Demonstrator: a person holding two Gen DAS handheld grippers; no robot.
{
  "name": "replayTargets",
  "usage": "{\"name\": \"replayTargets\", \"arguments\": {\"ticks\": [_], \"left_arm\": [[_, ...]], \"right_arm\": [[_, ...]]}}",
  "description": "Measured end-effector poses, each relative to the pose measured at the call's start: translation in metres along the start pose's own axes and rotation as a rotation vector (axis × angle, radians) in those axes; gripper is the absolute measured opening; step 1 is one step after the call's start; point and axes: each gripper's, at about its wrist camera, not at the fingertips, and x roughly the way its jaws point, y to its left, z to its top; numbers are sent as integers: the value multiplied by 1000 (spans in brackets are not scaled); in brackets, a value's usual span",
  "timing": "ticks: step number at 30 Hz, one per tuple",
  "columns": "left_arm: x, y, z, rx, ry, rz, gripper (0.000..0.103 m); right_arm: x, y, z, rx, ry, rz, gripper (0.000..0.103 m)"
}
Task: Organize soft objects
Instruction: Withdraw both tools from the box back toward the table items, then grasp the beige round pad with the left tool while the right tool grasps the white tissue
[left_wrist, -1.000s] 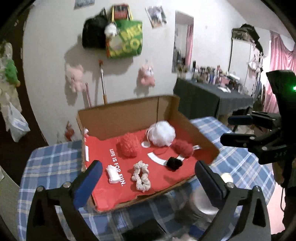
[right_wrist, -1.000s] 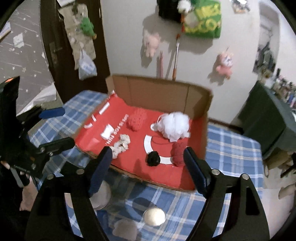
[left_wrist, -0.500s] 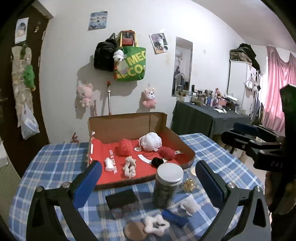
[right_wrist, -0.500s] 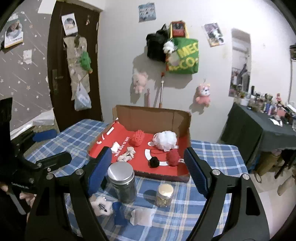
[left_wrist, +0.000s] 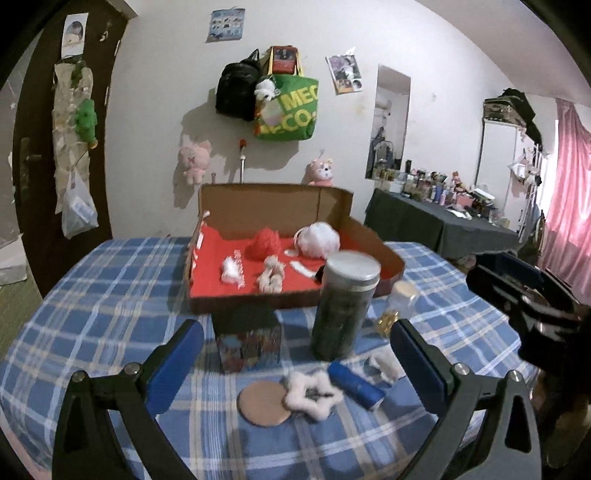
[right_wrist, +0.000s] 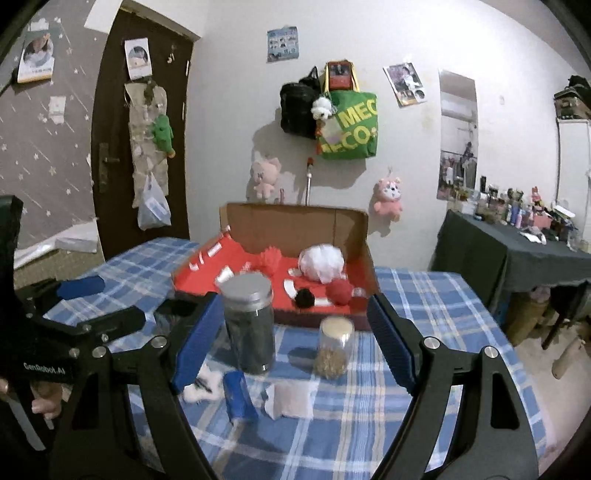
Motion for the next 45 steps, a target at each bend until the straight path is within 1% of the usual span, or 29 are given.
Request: {"name": "replayTargets", "arguments": {"ticks": [3, 5, 7, 10, 16, 20, 22, 30, 35, 41, 45], "left_arm": [[9, 1, -15, -3, 14, 22, 103], [13, 1, -24, -9, 8, 41, 103], [15, 1, -32, -8, 3, 55, 103], [20, 2, -43, -10, -1, 67, 103], [31, 5, -58, -18, 16, 92, 103], [36, 4, -64, -6, 35, 102, 103], [39, 6, -66, -13, 44, 102, 103], [49, 10, -69, -19, 78, 109, 103], [56, 16, -66, -22, 106, 105, 103], [67, 32, -65, -27, 176, 97, 103], [70, 39, -65, 11, 221, 72, 103]], "right_arm": [[7, 2, -19, 13, 25, -7, 80], [12, 2, -33, 29, 46, -18, 80], [15, 2, -45, 46, 50, -23, 80], [23, 3, -61, 58, 81, -3, 80], [33, 6, -84, 72, 110, -15, 80], [42, 5, -96, 91, 149, 13, 80], [44, 4, -100, 94, 152, -1, 80], [51, 0, -103, 96, 165, -1, 80], [61, -4, -103, 103, 194, 6, 80], [72, -6, -103, 109, 236, 11, 80], [79, -7, -103, 111, 269, 10, 80]]}}
